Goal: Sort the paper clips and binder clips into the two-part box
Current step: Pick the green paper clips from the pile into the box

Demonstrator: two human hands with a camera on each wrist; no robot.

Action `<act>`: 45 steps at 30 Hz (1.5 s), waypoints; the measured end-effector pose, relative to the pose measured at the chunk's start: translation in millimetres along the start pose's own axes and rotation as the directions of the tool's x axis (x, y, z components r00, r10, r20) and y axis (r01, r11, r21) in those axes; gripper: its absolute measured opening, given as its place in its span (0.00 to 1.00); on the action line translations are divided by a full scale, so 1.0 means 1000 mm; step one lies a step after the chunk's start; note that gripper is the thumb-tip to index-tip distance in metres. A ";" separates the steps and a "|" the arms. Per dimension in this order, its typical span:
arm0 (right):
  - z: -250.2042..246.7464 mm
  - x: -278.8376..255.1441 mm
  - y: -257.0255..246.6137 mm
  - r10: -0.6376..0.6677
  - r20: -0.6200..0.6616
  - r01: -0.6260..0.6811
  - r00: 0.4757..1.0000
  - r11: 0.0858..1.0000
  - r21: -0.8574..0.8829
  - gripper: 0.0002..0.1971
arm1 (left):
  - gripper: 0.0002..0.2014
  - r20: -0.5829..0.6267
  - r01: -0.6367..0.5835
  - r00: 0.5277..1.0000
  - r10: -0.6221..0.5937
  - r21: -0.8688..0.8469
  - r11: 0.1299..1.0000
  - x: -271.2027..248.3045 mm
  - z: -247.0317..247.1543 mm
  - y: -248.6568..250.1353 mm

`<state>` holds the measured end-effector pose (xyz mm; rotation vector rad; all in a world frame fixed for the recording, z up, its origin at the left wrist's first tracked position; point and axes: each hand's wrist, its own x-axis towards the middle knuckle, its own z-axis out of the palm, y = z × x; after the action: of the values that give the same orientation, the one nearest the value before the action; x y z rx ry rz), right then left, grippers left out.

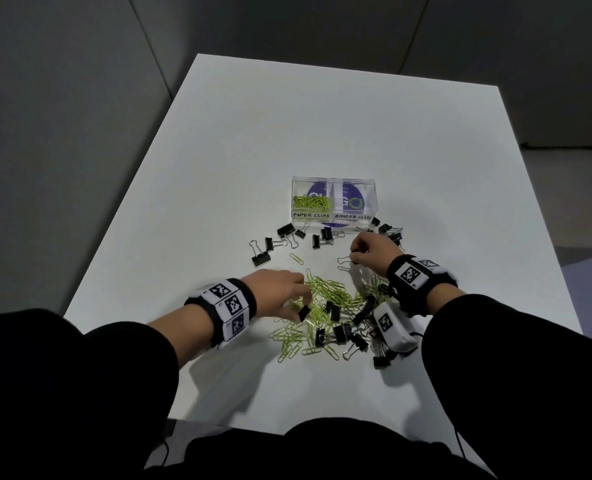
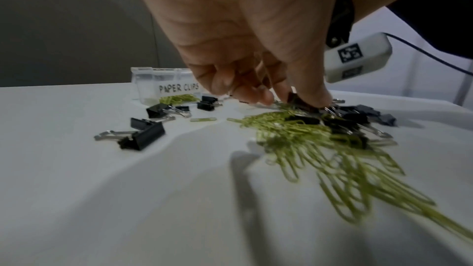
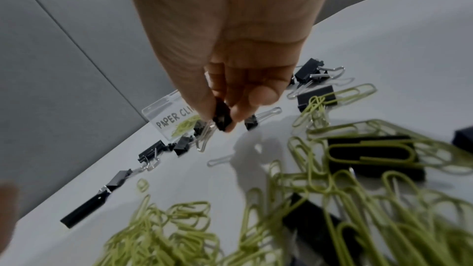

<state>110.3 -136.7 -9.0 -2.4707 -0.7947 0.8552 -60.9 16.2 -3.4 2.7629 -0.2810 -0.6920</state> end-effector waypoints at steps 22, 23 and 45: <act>-0.014 -0.032 0.042 0.006 -0.027 -0.018 1.000 0.894 -0.448 0.11 | 0.17 -0.296 0.139 0.953 -0.061 0.249 0.959 0.033 0.008 -0.037; -0.014 -0.037 0.046 0.035 -0.049 -0.053 0.998 0.898 -0.436 0.12 | 0.18 -0.317 0.156 0.947 -0.056 0.297 0.942 0.033 0.013 -0.033; 0.009 -0.058 0.047 -0.077 -0.132 0.020 0.988 0.921 -0.389 0.18 | 0.27 -0.185 0.144 0.973 -0.135 0.040 0.989 0.025 0.021 0.024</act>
<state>84.4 -206.7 -15.7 -2.7998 -1.0524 0.5301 -52.6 -17.2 -24.0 2.8933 -0.0677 -0.4651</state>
